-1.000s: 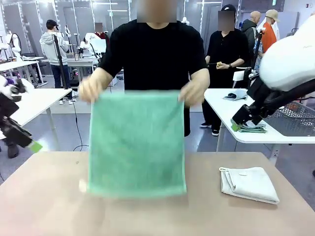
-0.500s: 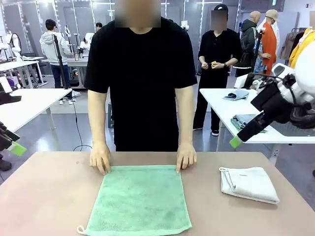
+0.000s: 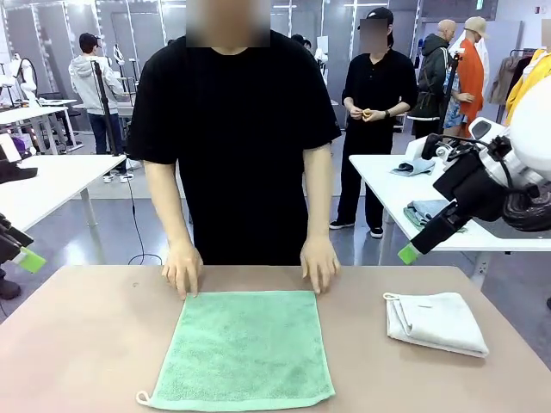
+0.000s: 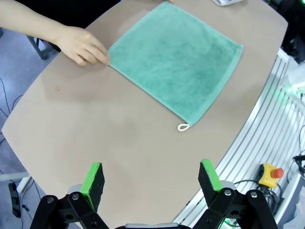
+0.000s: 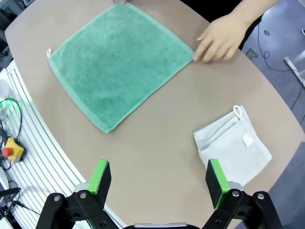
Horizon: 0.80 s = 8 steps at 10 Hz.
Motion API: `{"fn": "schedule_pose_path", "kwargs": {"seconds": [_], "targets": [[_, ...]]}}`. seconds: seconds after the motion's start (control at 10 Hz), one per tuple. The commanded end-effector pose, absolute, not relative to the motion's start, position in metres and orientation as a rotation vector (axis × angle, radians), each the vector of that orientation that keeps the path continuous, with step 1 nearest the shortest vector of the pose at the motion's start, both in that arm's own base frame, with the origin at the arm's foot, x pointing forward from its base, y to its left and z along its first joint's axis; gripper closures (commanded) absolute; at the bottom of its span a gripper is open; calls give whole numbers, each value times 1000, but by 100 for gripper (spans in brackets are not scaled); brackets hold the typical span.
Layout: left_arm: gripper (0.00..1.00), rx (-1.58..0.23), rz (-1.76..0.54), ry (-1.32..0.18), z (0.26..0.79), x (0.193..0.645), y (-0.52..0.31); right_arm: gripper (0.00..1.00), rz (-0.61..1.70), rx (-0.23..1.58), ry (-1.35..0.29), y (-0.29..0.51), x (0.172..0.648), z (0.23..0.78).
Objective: Fold the towels and place them in the basket.
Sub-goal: When a person lays out a Towel with hook on the table, fold it in half twice.
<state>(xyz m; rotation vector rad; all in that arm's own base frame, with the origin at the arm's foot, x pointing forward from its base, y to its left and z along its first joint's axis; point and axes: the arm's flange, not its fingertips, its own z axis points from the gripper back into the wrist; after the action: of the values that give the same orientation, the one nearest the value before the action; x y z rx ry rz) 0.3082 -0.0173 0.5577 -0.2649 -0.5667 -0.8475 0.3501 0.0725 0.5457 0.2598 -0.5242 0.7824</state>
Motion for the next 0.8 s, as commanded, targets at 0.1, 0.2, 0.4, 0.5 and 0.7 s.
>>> {"fn": "schedule_pose_path", "kwargs": {"seconds": [0.1,0.2,0.4,0.5,0.7], "targets": [[0,-267,-854,-564,557,308,-18,0,780,261,-523,71,350,548],[0,-265,-847,-567,558,308,-17,0,782,260,-524,72,350,546],[0,-259,-1079,-502,552,301,-60,0,986,195,-510,108,330,549],[0,-298,-1170,-492,547,297,-76,0,1070,195,-504,124,322,551],[0,-296,-1330,-422,532,291,-109,0,1200,151,-439,161,312,544]]}}
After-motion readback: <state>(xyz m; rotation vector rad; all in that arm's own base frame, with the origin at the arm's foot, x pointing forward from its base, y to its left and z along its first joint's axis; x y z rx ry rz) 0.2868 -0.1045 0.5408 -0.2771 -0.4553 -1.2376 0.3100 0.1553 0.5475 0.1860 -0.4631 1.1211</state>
